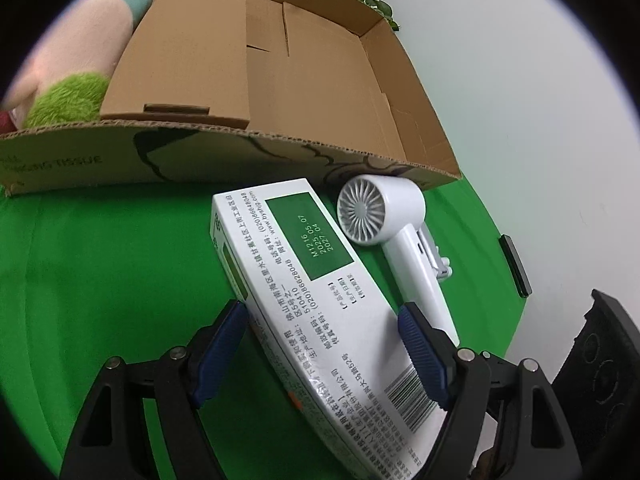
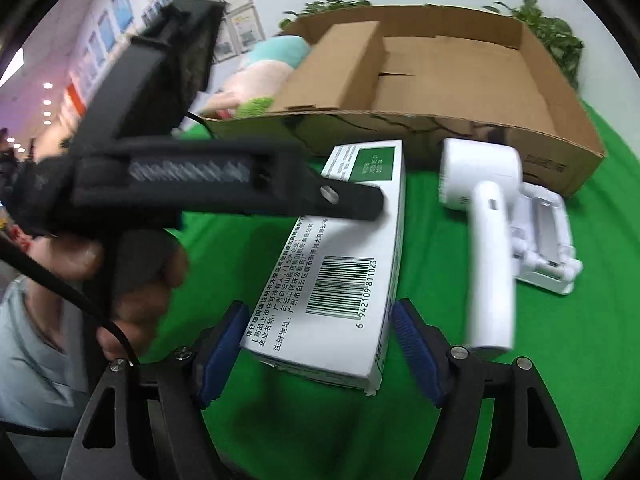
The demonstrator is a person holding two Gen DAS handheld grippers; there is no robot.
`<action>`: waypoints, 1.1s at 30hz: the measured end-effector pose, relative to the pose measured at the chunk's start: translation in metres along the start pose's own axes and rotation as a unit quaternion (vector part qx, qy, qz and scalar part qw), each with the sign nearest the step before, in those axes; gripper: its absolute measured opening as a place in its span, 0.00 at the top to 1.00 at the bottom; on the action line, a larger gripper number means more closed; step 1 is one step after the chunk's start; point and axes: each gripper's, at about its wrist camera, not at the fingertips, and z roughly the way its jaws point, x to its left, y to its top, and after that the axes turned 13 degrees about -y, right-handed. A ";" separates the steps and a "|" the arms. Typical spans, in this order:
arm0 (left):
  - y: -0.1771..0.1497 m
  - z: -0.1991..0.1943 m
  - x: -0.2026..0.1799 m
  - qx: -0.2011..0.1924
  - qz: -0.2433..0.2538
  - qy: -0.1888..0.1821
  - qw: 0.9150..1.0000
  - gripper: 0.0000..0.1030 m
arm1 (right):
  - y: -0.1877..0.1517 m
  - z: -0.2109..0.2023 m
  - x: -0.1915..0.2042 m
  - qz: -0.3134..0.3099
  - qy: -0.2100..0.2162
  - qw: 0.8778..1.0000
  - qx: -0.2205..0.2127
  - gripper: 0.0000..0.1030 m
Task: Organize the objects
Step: 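Grasp the white medicine box with the left gripper and lift it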
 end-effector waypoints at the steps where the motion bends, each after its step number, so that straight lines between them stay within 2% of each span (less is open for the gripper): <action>1: -0.003 -0.002 0.001 -0.001 0.000 0.004 1.000 0.24 | -0.001 -0.002 0.004 -0.003 0.006 1.000 0.001 0.30; 4: -0.009 -0.007 0.005 -0.005 -0.011 0.002 1.000 0.25 | -0.005 0.006 0.010 -0.006 0.021 1.000 0.018 0.28; 6: -0.011 -0.009 0.004 -0.003 -0.013 0.003 1.000 0.25 | -0.007 0.008 0.011 -0.001 0.013 1.000 0.025 0.17; 7: -0.011 -0.009 0.003 -0.001 -0.013 0.003 1.000 0.25 | -0.007 0.008 0.012 -0.001 0.006 1.000 0.023 0.07; 8: -0.012 -0.008 0.002 0.001 -0.014 -0.002 1.000 0.25 | -0.007 0.005 0.014 -0.004 0.006 1.000 0.016 0.04; 11: -0.013 -0.005 0.003 0.002 -0.026 -0.030 0.999 0.25 | -0.006 -0.001 0.023 -0.026 0.000 1.000 0.003 0.02; 13: -0.013 -0.004 0.002 0.004 -0.027 -0.034 0.999 0.25 | -0.008 -0.002 0.031 -0.049 -0.018 0.999 -0.001 0.02; 15: -0.013 -0.005 0.004 0.005 -0.031 -0.043 0.999 0.25 | -0.008 -0.001 0.036 -0.061 -0.038 0.997 -0.003 0.04; 16: -0.013 -0.006 0.005 0.005 -0.035 -0.046 0.998 0.25 | -0.008 0.000 0.034 -0.057 -0.040 0.998 -0.001 0.08; 18: -0.014 -0.008 0.006 0.005 -0.043 -0.054 0.998 0.25 | -0.008 0.000 0.031 -0.052 -0.042 0.998 0.005 0.24; 19: -0.014 -0.008 0.006 0.007 -0.044 -0.056 0.997 0.25 | -0.009 0.000 0.031 -0.052 -0.050 0.997 0.008 0.26; 22: -0.016 -0.006 0.002 0.013 -0.034 -0.048 0.998 0.25 | -0.008 -0.004 0.024 -0.031 -0.041 0.999 0.009 0.28; 25: -0.016 -0.005 0.003 0.013 -0.046 -0.057 0.997 0.25 | -0.004 -0.008 0.009 0.008 -0.008 1.000 0.014 0.32; 29: -0.018 -0.006 0.006 0.017 -0.049 -0.055 0.997 0.38 | -0.002 -0.021 0.002 0.019 0.016 1.000 -0.006 0.35; 33: -0.021 -0.007 0.006 0.009 -0.049 -0.059 0.997 0.46 | -0.001 -0.021 0.002 0.016 0.009 1.000 0.003 0.35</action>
